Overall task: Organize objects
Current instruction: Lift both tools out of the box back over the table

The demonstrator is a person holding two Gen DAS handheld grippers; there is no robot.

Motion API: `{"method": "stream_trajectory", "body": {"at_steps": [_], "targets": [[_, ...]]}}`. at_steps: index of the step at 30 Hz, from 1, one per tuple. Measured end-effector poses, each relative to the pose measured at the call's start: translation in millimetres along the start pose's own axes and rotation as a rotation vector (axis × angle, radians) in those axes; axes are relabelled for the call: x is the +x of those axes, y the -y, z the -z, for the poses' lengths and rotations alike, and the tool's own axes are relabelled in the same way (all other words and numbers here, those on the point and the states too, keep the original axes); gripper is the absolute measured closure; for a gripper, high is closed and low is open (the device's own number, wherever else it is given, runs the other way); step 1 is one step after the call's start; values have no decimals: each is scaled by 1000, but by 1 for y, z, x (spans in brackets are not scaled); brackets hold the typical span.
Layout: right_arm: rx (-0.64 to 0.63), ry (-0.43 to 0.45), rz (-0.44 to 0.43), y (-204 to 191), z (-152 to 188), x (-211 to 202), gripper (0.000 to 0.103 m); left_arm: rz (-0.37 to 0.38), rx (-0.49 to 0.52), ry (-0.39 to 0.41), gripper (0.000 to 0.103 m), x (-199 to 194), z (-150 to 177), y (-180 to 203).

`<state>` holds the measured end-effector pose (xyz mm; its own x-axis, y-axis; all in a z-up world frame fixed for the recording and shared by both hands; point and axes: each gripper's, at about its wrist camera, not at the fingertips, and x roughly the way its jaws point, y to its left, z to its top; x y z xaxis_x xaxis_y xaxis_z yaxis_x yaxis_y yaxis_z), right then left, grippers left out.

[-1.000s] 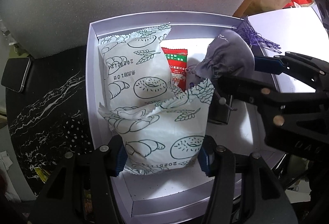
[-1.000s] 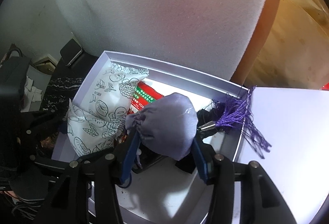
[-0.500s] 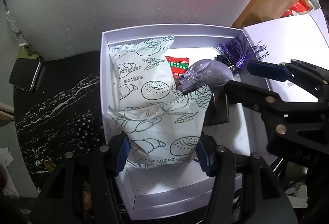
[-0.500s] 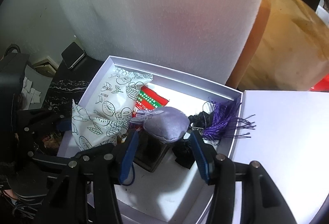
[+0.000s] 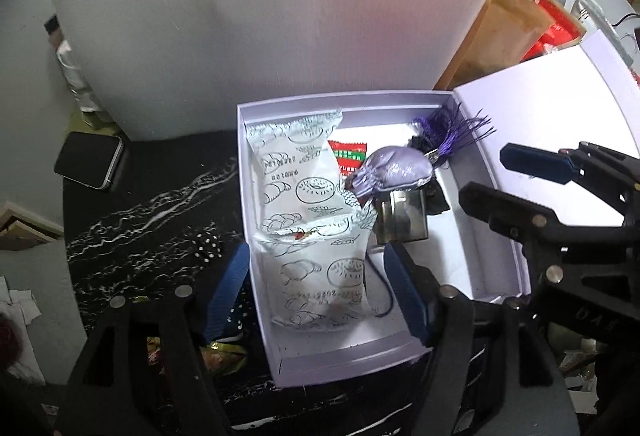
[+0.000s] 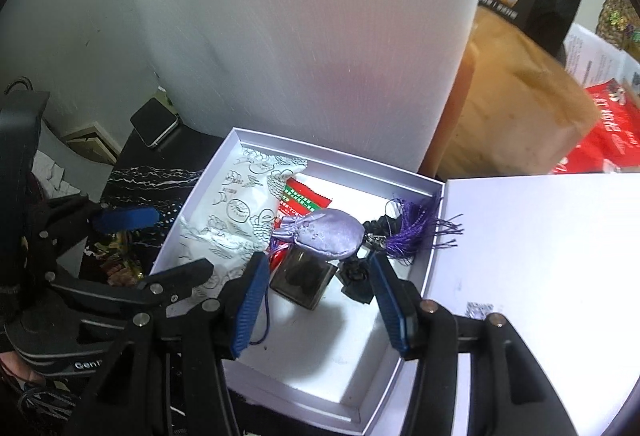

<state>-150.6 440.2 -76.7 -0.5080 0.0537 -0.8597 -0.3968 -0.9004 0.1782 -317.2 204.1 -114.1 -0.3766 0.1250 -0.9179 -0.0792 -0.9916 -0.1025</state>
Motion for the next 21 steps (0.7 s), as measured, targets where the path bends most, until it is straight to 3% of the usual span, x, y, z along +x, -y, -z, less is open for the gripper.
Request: {"method": "stream_trajectory", "body": {"at_steps": [6,21], "targets": [[-3,33,9,-10,6,-28,50,23,-23,40,35,-44,7,-7],[-20,117,19,-41,31,-98,50,0,-13,141,35,-134,41,-15]]}}
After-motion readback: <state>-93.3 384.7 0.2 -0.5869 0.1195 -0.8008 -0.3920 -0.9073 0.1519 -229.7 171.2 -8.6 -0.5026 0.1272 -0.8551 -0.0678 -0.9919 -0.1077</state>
